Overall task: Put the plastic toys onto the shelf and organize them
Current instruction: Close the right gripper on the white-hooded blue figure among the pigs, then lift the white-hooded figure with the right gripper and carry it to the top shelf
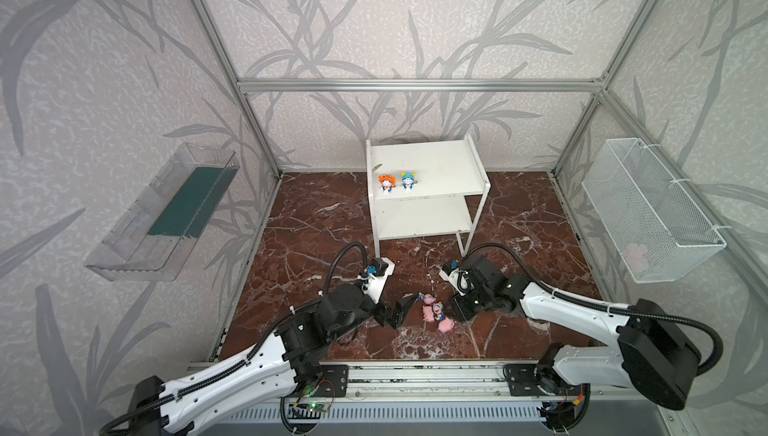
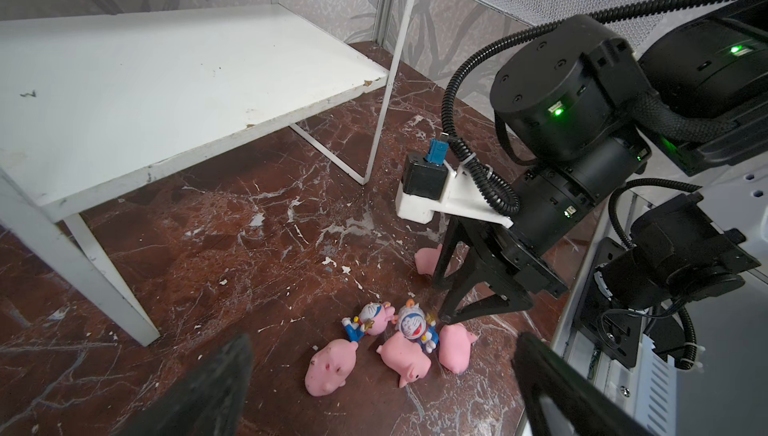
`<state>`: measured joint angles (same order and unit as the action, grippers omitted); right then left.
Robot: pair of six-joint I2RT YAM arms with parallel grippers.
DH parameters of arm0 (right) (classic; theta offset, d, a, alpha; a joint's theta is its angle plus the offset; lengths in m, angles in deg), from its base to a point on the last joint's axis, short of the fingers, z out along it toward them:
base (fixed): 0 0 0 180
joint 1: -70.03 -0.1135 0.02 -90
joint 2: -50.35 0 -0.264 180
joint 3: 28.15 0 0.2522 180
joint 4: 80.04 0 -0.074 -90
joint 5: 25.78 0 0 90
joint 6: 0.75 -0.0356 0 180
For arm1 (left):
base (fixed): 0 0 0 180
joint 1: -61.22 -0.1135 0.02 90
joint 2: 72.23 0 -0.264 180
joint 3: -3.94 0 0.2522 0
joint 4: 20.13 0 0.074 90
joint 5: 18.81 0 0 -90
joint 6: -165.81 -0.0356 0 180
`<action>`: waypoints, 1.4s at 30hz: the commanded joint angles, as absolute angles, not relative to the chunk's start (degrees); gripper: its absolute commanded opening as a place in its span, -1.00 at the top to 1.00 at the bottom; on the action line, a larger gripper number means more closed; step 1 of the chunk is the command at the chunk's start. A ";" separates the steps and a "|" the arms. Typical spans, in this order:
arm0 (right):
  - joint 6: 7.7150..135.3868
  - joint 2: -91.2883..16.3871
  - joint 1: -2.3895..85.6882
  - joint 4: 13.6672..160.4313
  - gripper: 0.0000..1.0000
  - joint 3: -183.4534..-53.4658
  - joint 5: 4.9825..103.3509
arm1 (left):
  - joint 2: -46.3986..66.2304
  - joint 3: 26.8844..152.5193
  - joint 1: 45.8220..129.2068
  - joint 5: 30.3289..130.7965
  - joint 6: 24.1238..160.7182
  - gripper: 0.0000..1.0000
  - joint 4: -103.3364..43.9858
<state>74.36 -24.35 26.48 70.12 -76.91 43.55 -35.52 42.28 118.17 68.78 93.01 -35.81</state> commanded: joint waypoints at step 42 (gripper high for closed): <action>76.48 -32.93 23.19 69.64 0.54 -84.80 46.33 | -43.42 38.88 118.42 68.07 94.54 -0.99 -41.84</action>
